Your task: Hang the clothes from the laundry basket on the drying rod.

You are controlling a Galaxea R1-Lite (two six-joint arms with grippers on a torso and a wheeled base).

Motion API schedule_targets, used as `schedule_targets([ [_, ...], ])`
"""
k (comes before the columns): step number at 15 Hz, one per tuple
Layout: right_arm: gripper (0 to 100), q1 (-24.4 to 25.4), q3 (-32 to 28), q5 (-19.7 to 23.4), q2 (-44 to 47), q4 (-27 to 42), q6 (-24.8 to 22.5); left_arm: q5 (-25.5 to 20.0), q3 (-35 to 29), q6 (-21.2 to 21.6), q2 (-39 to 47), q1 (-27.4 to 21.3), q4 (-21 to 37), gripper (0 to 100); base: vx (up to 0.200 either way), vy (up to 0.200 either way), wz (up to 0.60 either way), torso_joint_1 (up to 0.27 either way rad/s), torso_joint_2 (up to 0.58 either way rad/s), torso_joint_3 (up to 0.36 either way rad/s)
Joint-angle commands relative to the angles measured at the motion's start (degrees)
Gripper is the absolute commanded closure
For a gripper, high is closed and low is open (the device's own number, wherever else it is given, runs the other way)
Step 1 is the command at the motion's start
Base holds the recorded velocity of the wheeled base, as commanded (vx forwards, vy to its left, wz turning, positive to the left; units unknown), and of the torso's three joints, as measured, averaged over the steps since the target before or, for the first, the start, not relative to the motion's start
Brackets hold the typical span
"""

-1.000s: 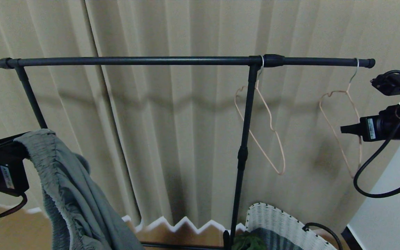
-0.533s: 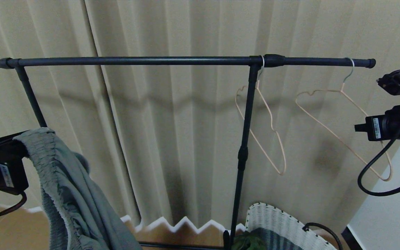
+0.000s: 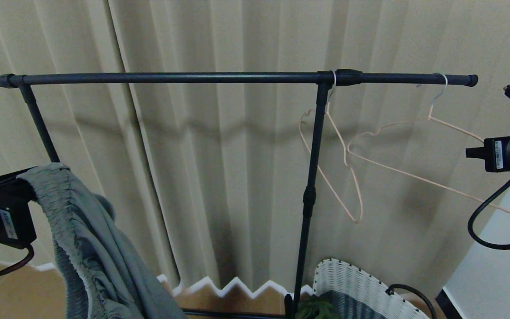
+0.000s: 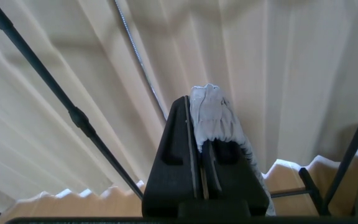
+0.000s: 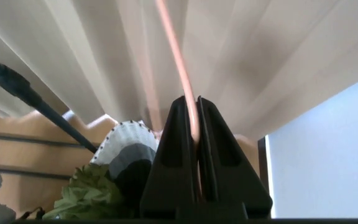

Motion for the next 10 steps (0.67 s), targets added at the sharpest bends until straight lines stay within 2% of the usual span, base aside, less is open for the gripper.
schedule_targets([
  [1, 100, 0.0, 0.2, 0.1, -1.8, -0.8, 0.4, 0.0, 0.0, 0.0, 0.2, 0.0, 0.0, 100, 0.0, 0.0, 0.0, 0.0, 0.0, 0.0],
  [6, 100, -0.1, 3.4, -0.2, -3.2, -7.6, 0.5, 0.0, 0.5, 0.0, 0.3, 0.0, 0.0, 100, 0.0, 0.0, 0.0, 0.0, 0.0, 0.0],
  [10, 100, -2.6, 5.6, -0.3, -6.7, -7.7, 0.4, 0.0, 0.7, 0.0, 0.3, 0.1, 0.0, 100, 0.0, 0.0, 0.0, 0.0, 0.0, 0.0],
])
